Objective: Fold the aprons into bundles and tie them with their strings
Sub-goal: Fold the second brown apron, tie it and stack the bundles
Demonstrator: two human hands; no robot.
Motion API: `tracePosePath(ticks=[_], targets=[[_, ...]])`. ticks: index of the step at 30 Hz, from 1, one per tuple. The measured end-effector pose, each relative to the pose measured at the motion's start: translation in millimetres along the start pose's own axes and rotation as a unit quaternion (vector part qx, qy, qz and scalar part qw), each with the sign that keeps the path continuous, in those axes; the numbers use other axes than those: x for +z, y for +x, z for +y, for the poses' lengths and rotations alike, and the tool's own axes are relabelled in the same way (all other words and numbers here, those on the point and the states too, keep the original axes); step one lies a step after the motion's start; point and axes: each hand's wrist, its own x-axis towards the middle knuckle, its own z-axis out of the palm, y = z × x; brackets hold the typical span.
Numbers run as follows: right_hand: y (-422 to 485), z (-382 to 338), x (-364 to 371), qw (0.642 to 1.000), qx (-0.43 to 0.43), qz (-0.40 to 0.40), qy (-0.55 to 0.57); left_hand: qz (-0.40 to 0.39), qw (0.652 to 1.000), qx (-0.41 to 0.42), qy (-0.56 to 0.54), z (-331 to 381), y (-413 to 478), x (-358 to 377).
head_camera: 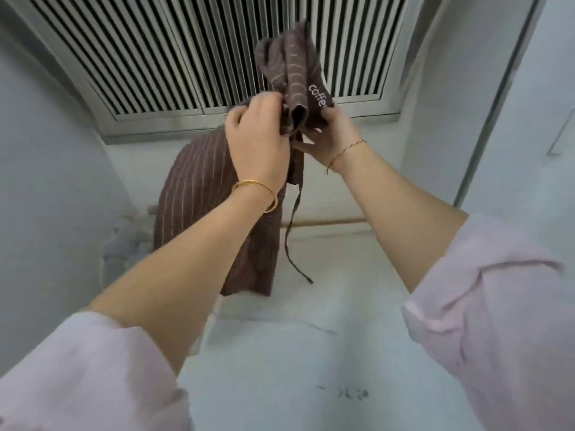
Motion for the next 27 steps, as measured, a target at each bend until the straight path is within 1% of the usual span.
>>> tracePosePath(ticks=[1,2,3,4,5,6,7,8,9,10,11,12,13,14,16,17,18,19,20,22,24,26,27], targets=[[9.1,2.3,-16.3,0.999,0.005,0.02,-0.04,-0.038,0.999,0.011,0.009,3.9,-7.9,6.9],[12.7,6.6,-37.1,0.993,0.019,0.052,-0.104,-0.09,0.996,0.012,0.022,6.6,-21.5,16.5],[13.8,12.9,-61.1,0.979,0.047,0.087,-0.177,-0.155,0.987,0.011,0.038,7.7,-38.1,28.9],[15.2,20.7,-92.3,0.956,0.087,0.127,-0.248,-0.224,0.974,-0.003,0.042,8.3,-57.7,46.3],[14.7,26.1,-120.5,0.926,0.127,0.17,-0.311,-0.287,0.958,-0.023,0.021,10.3,-78.6,65.0],[12.4,28.5,-150.1,0.894,0.165,0.219,-0.354,-0.345,0.936,-0.047,-0.041,16.8,-98.3,81.6],[9.3,29.1,-176.2,0.864,0.191,0.26,-0.387,-0.412,0.9,-0.079,-0.118,24.9,-119.4,98.2],[5.2,28.3,-197.3,0.834,0.2,0.288,-0.426,-0.484,0.849,-0.108,-0.184,30.9,-139.4,113.3],[2.6,27.4,-216.1,0.802,0.192,0.314,-0.471,-0.569,0.784,-0.135,-0.211,37.6,-156.6,125.4],[1.3,26.8,-233.0,0.759,0.17,0.346,-0.525,-0.64,0.722,-0.156,-0.21,39.7,-175.7,141.5],[0.0,28.8,-242.8,0.713,0.139,0.371,-0.578,-0.686,0.682,-0.173,-0.187,35.7,-190.8,151.9],[-3.6,35.1,-247.4,0.685,0.108,0.374,-0.616,-0.703,0.662,-0.196,-0.171,26.3,-205.5,160.4],[-7.4,45.5,-247.4,0.672,0.076,0.365,-0.64,-0.692,0.672,-0.215,-0.152,14.1,-214.0,162.4],[-8.3,57.3,-247.8,0.667,0.057,0.337,-0.663,-0.662,0.706,-0.219,-0.124,-2.1,-221.6,164.4],[-13.0,89.5,-245.2,0.672,0.064,0.242,-0.697,-0.607,0.76,-0.233,-0.018,-37.4,-231.3,158.2],[-16.2,109.8,-246.4,0.676,0.09,0.18,-0.709,-0.593,0.766,-0.245,0.039,-54.7,-235.2,155.4],[-19.8,128.5,-247.9,0.674,0.119,0.117,-0.72,-0.584,0.765,-0.256,0.091,-70.0,-237.7,152.0],[-24.5,146.8,-250.1,0.661,0.15,0.056,-0.733,-0.589,0.75,-0.268,0.141,-81.1,-240.6,147.2],[-30.8,162.1,-252.1,0.641,0.187,0.004,-0.745,-0.604,0.727,-0.273,0.181,-89.5,-244.6,142.4],[-41.3,189.8,-262.6,0.582,0.265,-0.062,-0.766,-0.64,0.675,-0.291,0.223,-102.7,-258.1,137.1],[-48.8,202.4,-273.1,0.512,0.289,-0.094,-0.803,-0.679,0.638,-0.285,0.225,-113.0,-268.5,136.5],[-55.6,197.1,-274.3,0.453,0.267,-0.096,-0.845,-0.724,0.606,-0.252,0.212,-113.7,-267.3,135.9],[-54.8,192.1,-271.6,0.427,0.276,-0.106,-0.855,-0.752,0.569,-0.27,0.192,-114.0,-265.4,137.5]])
